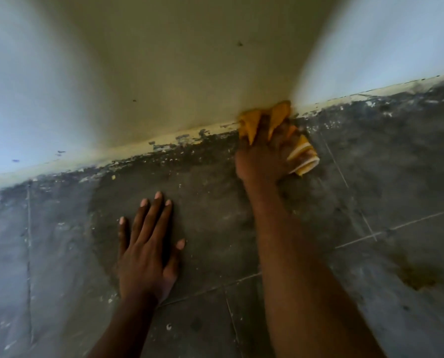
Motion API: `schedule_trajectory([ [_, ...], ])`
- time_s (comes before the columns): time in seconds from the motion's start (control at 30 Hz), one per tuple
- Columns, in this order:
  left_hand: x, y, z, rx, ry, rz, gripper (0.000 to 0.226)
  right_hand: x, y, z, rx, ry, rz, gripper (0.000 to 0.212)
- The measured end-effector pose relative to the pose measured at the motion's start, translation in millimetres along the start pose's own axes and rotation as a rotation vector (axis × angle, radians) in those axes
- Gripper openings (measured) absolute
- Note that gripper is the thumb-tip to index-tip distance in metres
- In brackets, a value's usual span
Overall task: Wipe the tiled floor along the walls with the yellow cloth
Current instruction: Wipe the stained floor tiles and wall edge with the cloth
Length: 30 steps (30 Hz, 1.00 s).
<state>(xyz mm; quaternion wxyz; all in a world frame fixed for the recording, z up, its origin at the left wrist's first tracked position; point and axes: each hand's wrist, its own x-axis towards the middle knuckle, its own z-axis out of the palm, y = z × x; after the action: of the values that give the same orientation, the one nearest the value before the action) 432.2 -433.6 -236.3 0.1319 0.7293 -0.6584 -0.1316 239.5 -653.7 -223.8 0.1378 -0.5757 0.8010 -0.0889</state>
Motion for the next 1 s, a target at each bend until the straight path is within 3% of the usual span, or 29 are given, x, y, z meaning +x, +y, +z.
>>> schedule_trajectory([
  [0.13,0,1,-5,0.018,-0.038,-0.025,0.078,-91,28,11,-0.145,-0.007,-0.622,0.07],
  [0.2,-2,3,-5,0.01,-0.032,-0.014,0.078,-112,80,-1,-0.218,-0.019,-0.741,0.068],
  [0.27,-2,4,-7,0.006,-0.027,0.0,0.077,-92,111,-15,-0.219,0.001,-0.611,0.068],
  [0.3,1,2,-8,0.0,-0.035,-0.005,0.077,-74,112,-15,-0.204,0.018,-0.458,0.07],
  [0.37,0,2,-6,0.014,-0.055,-0.01,0.077,-43,86,-9,-0.068,0.047,-0.129,0.07],
  [0.4,-2,0,-5,0.015,-0.055,-0.011,0.077,-37,67,-5,-0.013,0.045,-0.054,0.069],
  [0.43,-1,2,-4,0.014,-0.048,-0.004,0.077,-38,51,-2,0.018,0.041,-0.061,0.068],
  [0.5,0,3,-6,0.024,-0.038,-0.012,0.077,-68,42,1,-0.013,-0.001,-0.261,0.067],
  [0.57,-1,3,-7,0.033,-0.046,-0.027,0.077,-122,73,-6,-0.116,-0.039,-0.499,0.067],
  [0.63,-2,3,-9,0.035,-0.07,-0.015,0.077,-159,130,-18,-0.207,-0.042,-0.587,0.071],
  [0.67,-1,2,-9,0.039,-0.08,-0.008,0.076,-158,153,-23,-0.22,-0.028,-0.546,0.071],
  [0.73,0,1,-8,0.038,-0.079,0.001,0.075,-126,174,-32,-0.187,0.012,-0.281,0.07],
  [0.8,-2,0,-5,0.043,-0.074,0.003,0.075,-94,158,-31,-0.088,0.057,0.027,0.067],
  [0.83,-3,0,-4,0.046,-0.073,0.007,0.075,-85,144,-27,-0.045,0.055,0.089,0.065],
  [0.9,-1,-1,-4,0.045,-0.067,0.007,0.075,-91,115,-16,-0.02,0.038,-0.024,0.063],
  [1.0,-3,-1,-1,0.068,-0.06,0.019,0.075,-159,127,-9,-0.133,0.02,-0.371,0.063],
])
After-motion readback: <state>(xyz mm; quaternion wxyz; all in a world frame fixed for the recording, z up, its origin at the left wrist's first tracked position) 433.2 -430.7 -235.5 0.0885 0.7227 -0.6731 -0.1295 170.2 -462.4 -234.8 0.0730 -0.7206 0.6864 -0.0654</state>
